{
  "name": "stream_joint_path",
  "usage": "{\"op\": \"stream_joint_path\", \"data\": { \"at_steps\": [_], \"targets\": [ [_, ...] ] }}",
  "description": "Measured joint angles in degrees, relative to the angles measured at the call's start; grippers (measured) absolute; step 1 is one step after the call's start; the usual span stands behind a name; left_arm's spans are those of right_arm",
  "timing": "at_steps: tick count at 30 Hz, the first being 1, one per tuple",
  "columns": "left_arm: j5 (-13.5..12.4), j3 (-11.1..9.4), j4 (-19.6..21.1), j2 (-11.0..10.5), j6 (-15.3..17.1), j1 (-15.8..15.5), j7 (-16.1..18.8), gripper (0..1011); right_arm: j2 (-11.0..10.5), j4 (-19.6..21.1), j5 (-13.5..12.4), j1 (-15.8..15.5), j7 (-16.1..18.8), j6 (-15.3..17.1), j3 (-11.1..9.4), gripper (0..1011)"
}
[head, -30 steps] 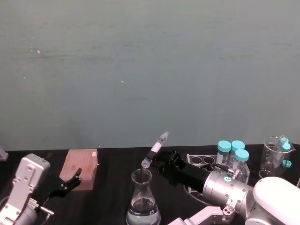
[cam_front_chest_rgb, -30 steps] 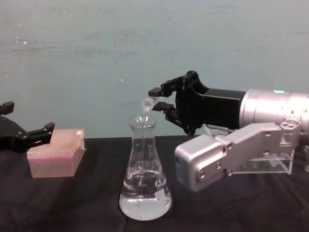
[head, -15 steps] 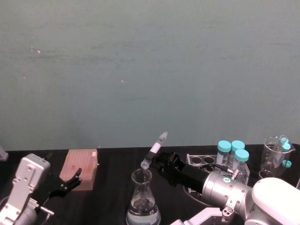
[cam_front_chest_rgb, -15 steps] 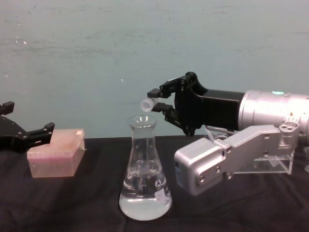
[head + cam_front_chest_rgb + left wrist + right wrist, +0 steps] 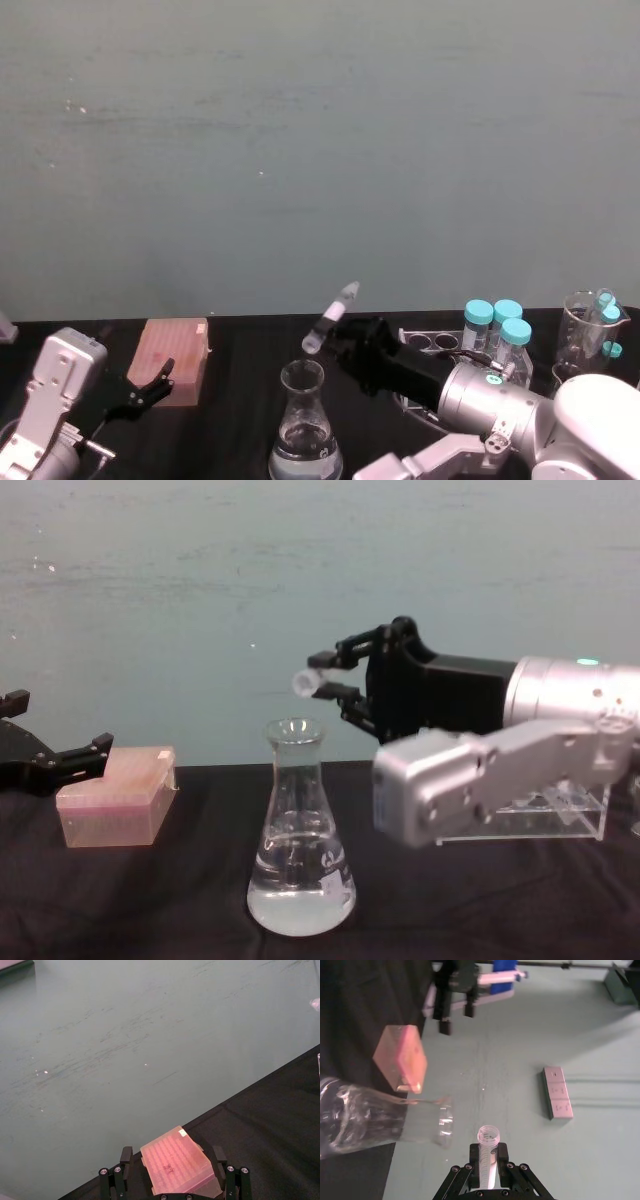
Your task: Pour the liquid from the test tube into the beaker using one hand.
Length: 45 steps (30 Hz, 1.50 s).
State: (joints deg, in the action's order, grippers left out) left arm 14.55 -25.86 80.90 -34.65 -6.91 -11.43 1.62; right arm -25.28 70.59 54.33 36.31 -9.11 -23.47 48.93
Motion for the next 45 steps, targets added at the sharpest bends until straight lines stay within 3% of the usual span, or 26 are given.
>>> {"op": "stream_joint_path", "data": {
  "at_steps": [5,7,8,10,15,18,20,22,23,24,26,27,34,39,45],
  "targets": [
    [0.0,0.0,0.0,0.0,0.0,0.0,0.0,1000,-0.2,2.08,-5.47,-1.8,2.31,-0.36,-3.03,209],
    [0.0,0.0,0.0,0.0,0.0,0.0,0.0,1000,-0.35,3.68,-9.41,-3.23,3.67,-0.16,-5.35,209],
    [0.0,0.0,0.0,0.0,0.0,0.0,0.0,1000,-0.35,3.68,-9.41,-3.23,3.67,-0.16,-5.35,209],
    [0.0,0.0,0.0,0.0,0.0,0.0,0.0,1000,-0.39,5.6,-16.46,-5.11,7.05,0.54,-8.36,209],
    [0.0,0.0,0.0,0.0,0.0,0.0,0.0,1000,-0.04,7.55,-26.28,-7.38,12.18,2.52,-12.32,209],
    [0.0,0.0,0.0,0.0,0.0,0.0,0.0,1000,0.96,8.72,-36.2,-9.57,17.06,6.66,-16.46,209],
    [0.0,0.0,0.0,0.0,0.0,0.0,0.0,1000,1.41,8.76,-39.39,-10.17,18.62,8.34,-17.87,209],
    [0.0,0.0,0.0,0.0,0.0,0.0,0.0,1000,2.38,8.55,-44.94,-10.99,21.23,11.33,-20.56,209],
    [0.0,0.0,0.0,0.0,0.0,0.0,0.0,1000,2.38,8.55,-44.94,-10.99,21.23,11.33,-20.56,209],
    [0.0,0.0,0.0,0.0,0.0,0.0,0.0,1000,2.8,8.3,-46.95,-11.28,22.15,12.5,-21.62,209],
    [0.0,0.0,0.0,0.0,0.0,0.0,0.0,1000,2.95,8.17,-47.56,-11.4,22.44,12.93,-21.99,209],
    [0.0,0.0,0.0,0.0,0.0,0.0,0.0,1000,3.45,7.77,-49.29,-11.69,23.19,14.07,-23.17,209],
    [0.0,0.0,0.0,0.0,0.0,0.0,0.0,1000,4.86,5.96,-52.04,-12.24,24.51,16.08,-25.35,209],
    [0.0,0.0,0.0,0.0,0.0,0.0,0.0,1000,6.45,3.94,-55.6,-12.63,27.19,18.0,-27.32,209],
    [0.0,0.0,0.0,0.0,0.0,0.0,0.0,1000,7.4,2.71,-56.95,-12.74,28.37,19.13,-28.52,209]
  ]
}}
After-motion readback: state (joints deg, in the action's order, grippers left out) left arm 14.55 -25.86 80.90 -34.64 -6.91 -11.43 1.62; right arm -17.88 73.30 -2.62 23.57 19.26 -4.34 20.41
